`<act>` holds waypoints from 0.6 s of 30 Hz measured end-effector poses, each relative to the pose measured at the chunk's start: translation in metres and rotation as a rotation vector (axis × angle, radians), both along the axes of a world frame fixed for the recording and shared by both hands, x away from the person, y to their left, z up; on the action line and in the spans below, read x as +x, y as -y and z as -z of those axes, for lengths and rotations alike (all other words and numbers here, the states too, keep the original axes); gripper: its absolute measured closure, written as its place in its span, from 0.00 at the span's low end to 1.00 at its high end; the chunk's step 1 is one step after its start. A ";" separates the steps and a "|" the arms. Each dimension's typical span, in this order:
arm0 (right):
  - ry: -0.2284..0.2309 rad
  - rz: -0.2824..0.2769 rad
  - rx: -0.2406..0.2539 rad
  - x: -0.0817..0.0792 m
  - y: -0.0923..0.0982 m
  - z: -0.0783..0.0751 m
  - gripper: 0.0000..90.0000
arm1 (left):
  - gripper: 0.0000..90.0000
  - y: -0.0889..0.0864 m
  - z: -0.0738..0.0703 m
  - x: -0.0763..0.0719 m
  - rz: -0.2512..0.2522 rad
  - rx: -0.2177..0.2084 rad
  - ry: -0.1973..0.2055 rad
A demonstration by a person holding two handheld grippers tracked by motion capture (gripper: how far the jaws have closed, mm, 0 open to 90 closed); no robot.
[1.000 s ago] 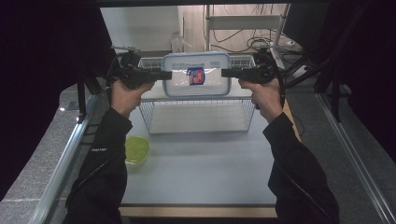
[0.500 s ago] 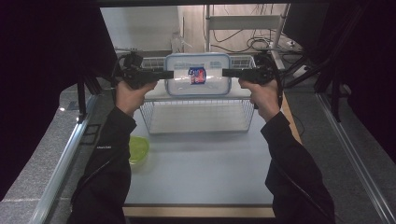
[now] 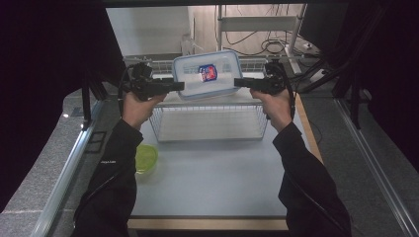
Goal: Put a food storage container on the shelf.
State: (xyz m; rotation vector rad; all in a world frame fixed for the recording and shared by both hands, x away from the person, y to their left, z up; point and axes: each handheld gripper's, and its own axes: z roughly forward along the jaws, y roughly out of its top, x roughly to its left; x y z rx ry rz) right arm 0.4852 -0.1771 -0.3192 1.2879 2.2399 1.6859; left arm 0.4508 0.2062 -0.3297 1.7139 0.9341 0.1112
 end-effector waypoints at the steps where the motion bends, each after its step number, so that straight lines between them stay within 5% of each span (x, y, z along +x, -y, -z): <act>1: -0.003 -0.001 0.018 0.001 0.001 0.002 0.59 | 0.40 0.000 0.001 0.001 -0.003 -0.008 -0.004; 6: -0.009 -0.006 0.027 0.000 0.001 0.002 0.59 | 0.38 0.001 -0.001 0.005 -0.013 -0.002 -0.018; 14: -0.005 -0.003 0.038 -0.002 0.002 0.003 0.60 | 0.18 0.018 -0.005 0.006 -0.027 0.147 0.055; 18: -0.004 -0.003 0.051 -0.001 0.003 0.004 0.60 | 0.12 0.021 -0.004 0.006 -0.024 0.164 0.067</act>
